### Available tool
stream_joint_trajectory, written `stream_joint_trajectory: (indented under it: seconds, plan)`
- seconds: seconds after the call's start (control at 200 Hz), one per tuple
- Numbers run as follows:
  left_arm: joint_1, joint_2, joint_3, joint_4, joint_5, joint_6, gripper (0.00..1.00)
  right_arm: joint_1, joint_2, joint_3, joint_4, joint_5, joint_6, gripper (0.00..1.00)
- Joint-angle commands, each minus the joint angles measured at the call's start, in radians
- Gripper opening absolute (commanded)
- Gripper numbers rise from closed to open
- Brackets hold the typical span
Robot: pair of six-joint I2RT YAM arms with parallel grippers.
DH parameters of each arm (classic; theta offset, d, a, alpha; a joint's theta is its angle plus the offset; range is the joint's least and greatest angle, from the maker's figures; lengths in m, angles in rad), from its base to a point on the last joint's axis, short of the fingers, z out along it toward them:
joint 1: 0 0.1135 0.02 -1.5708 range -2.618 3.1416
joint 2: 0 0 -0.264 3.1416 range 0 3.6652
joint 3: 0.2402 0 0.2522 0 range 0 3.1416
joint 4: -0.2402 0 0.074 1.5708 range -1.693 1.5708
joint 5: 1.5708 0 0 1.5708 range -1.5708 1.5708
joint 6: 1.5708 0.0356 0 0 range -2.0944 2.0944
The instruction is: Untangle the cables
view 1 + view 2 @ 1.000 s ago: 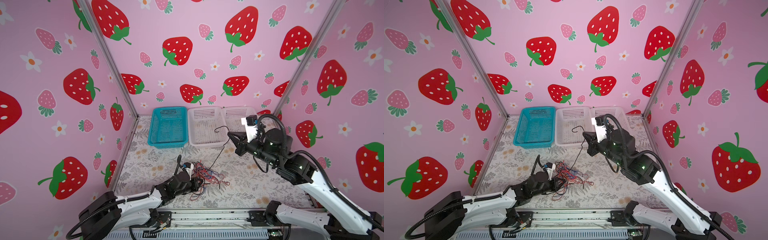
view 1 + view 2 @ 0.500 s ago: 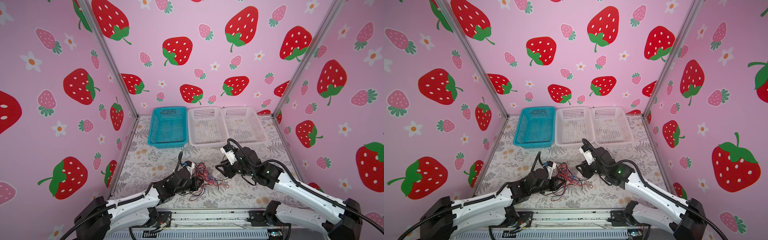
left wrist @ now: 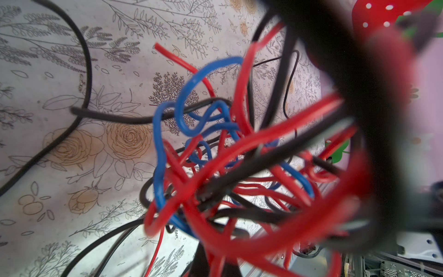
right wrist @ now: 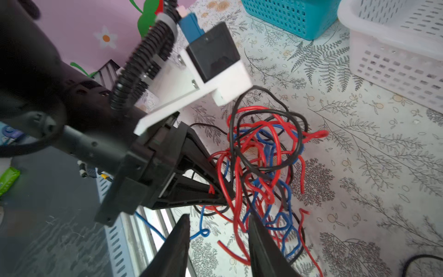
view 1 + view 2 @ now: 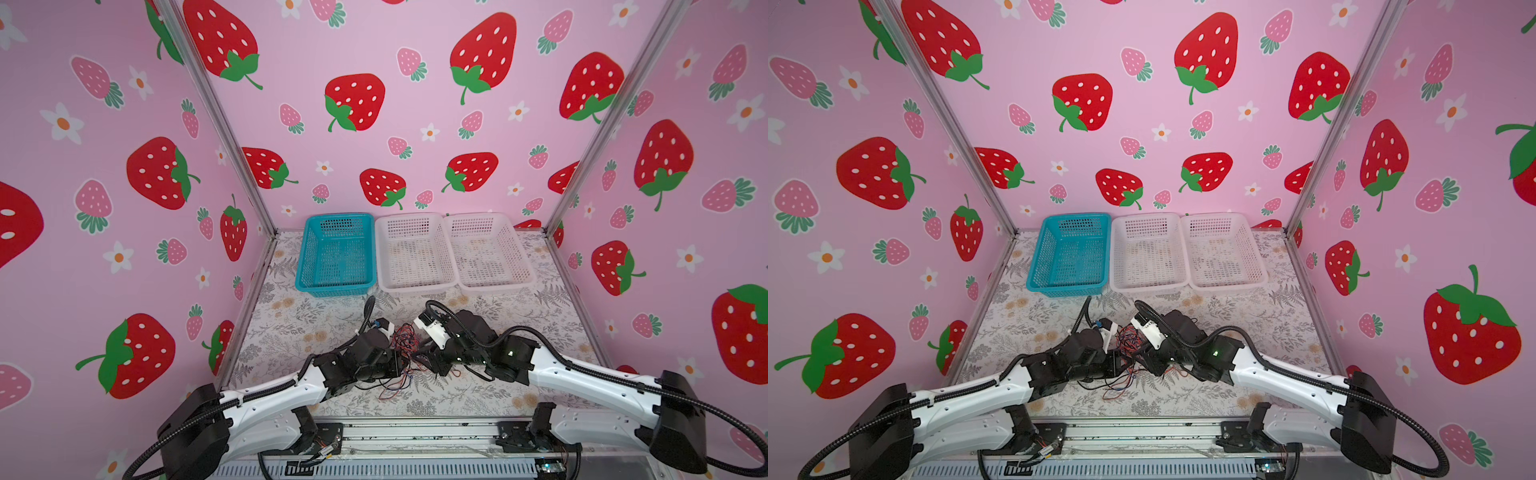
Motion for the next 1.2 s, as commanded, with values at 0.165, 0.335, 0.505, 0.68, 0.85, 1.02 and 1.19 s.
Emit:
stream_joint_trajectory:
  seconds: [0.165,0.335,0.505,0.68,0.85,1.02,1.19]
  plan:
    - [0.003,-0.04,0.023,0.0,0.022,0.007,0.0,0.005,0.075,0.001,0.054,0.076,-0.024,0.21]
    - [0.005,-0.055,0.005,-0.012,0.013,0.01,0.0,0.005,0.052,0.011,0.027,0.128,-0.031,0.0]
    - [0.009,-0.037,-0.024,-0.019,0.017,0.006,0.0,0.004,-0.043,0.06,-0.07,0.246,-0.059,0.0]
    - [0.027,0.006,-0.051,-0.019,0.032,-0.009,0.0,-0.006,-0.137,0.148,-0.162,0.309,-0.083,0.0]
    - [0.053,0.048,-0.069,0.0,0.06,-0.018,0.0,-0.023,-0.225,0.243,-0.218,0.348,-0.079,0.0]
    - [0.081,0.061,-0.086,-0.006,0.072,-0.02,0.0,-0.045,-0.322,0.327,-0.248,0.419,-0.05,0.0]
    - [0.116,0.061,-0.108,-0.001,0.094,-0.024,0.0,-0.048,-0.372,0.411,-0.288,0.522,-0.043,0.0]
